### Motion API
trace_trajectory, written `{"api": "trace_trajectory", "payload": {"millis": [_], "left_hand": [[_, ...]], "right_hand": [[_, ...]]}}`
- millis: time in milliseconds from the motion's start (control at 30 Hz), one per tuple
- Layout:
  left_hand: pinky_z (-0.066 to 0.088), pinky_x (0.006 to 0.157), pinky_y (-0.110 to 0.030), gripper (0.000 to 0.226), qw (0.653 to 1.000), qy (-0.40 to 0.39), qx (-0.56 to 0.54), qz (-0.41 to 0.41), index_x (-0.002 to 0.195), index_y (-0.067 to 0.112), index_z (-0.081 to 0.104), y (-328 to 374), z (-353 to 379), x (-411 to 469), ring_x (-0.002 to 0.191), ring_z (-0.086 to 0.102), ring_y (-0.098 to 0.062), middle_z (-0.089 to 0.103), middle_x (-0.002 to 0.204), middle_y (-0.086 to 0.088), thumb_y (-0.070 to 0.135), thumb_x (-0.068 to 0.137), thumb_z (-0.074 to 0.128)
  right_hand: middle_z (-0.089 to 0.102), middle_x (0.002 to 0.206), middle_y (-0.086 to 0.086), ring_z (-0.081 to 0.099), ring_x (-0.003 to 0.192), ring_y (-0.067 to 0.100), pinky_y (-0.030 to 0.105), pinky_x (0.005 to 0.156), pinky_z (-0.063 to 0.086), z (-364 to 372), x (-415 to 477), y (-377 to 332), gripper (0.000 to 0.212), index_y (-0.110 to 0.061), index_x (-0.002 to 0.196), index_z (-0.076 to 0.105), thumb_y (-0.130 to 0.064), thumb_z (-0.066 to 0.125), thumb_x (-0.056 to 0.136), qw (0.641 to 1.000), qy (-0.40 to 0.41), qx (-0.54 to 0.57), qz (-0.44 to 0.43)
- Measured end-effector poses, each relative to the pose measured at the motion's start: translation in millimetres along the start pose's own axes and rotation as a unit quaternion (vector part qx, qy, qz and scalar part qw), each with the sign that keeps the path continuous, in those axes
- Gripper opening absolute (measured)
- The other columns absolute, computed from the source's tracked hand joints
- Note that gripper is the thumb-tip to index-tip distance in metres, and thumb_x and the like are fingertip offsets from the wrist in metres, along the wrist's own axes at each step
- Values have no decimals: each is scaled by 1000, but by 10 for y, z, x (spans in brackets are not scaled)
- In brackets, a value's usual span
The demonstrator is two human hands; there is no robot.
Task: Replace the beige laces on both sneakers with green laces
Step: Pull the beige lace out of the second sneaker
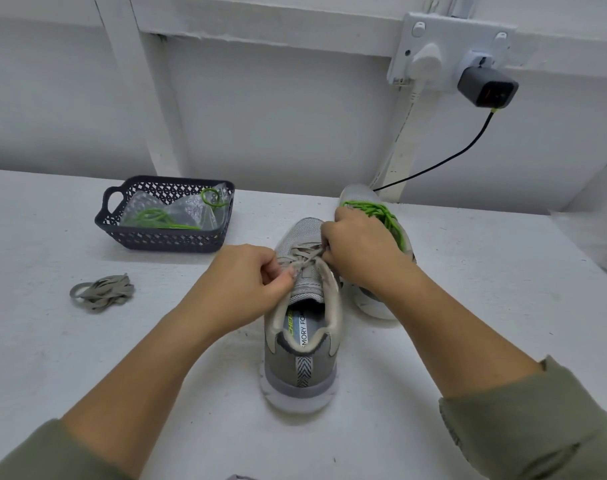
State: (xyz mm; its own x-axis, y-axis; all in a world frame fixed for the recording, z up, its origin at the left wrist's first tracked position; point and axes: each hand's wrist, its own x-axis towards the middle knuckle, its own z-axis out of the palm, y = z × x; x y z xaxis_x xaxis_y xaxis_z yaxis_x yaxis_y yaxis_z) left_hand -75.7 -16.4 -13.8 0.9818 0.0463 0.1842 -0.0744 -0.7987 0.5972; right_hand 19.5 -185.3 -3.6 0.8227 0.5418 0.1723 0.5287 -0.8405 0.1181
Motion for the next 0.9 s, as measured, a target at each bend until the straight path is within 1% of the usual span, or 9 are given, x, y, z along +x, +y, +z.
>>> {"api": "trace_trajectory", "payload": {"millis": [133, 200, 300, 367, 467, 533, 700, 800, 900], "left_hand": [[41, 51, -25, 32, 1000, 0, -10, -2, 60, 19, 59, -17, 1, -6, 47, 48, -5, 59, 53, 5, 40, 84, 63], [43, 53, -26, 31, 1000, 10, -3, -2, 59, 19, 58, -1, 25, -8, 48, 49, -6, 58, 52, 5, 37, 83, 64], [43, 53, -29, 31, 999, 53, -12, -1, 56, 16, 52, -1, 101, -19, 48, 47, -8, 51, 48, 4, 29, 80, 65], [37, 52, -25, 32, 997, 77, -18, 6, 54, 16, 46, -16, 147, -30, 47, 41, -7, 44, 47, 5, 25, 78, 65], [34, 53, -22, 31, 995, 94, -20, 16, 54, 15, 46, -24, 174, -40, 47, 40, -6, 43, 48, 5, 21, 78, 66], [36, 53, -25, 30, 995, 99, -17, 23, 55, 14, 48, -12, 183, -49, 48, 41, -9, 43, 48, 4, 20, 78, 66], [46, 54, -33, 26, 992, 121, -9, 19, 58, 15, 51, -21, 189, -79, 52, 53, -14, 51, 51, 2, 23, 78, 66], [46, 55, -33, 26, 992, 124, -1, 21, 58, 15, 51, -9, 183, -76, 53, 54, -16, 51, 52, 3, 23, 77, 66], [47, 55, -33, 26, 991, 133, 6, 23, 58, 15, 51, 6, 171, -75, 53, 55, -19, 52, 51, 3, 22, 77, 67]], "right_hand": [[45, 100, 1, 46, 103, 23, 36, 83, 42, -88, 28, 31, 23, -30, 115, 67, -27, 54, 96, 990, -65, 99, -78], [44, 97, 1, 47, 102, 24, 34, 78, 40, -118, 52, 46, 23, -27, 111, 70, -25, 52, 96, 990, -69, 81, -88], [50, 104, 10, 48, 101, 31, 33, 70, 28, -66, 33, 30, 22, -8, 106, 66, -13, 50, 91, 999, -1, -20, 25], [47, 109, 12, 46, 104, 32, 35, 72, 28, -35, -27, -21, 22, -8, 108, 62, -11, 50, 90, 997, 7, -35, 64], [44, 109, 7, 43, 107, 30, 37, 77, 31, -68, -57, -39, 27, -30, 119, 63, -24, 50, 97, 999, -13, 26, -40], [45, 106, 6, 44, 105, 29, 34, 73, 27, -112, -35, 2, 24, -29, 115, 68, -26, 53, 96, 997, -11, 30, -64], [43, 121, 13, 41, 112, 33, 36, 79, 31, -127, -91, -11, 28, -10, 112, 62, -8, 50, 88, 989, 15, -53, 141], [42, 117, 6, 39, 113, 29, 36, 82, 31, -164, -92, -80, 32, -32, 124, 61, -25, 53, 93, 1000, 10, -1, -1], [44, 111, 3, 38, 111, 26, 35, 83, 28, -188, -40, -59, 27, -33, 119, 66, -30, 51, 96, 997, -23, 6, -68]]}}
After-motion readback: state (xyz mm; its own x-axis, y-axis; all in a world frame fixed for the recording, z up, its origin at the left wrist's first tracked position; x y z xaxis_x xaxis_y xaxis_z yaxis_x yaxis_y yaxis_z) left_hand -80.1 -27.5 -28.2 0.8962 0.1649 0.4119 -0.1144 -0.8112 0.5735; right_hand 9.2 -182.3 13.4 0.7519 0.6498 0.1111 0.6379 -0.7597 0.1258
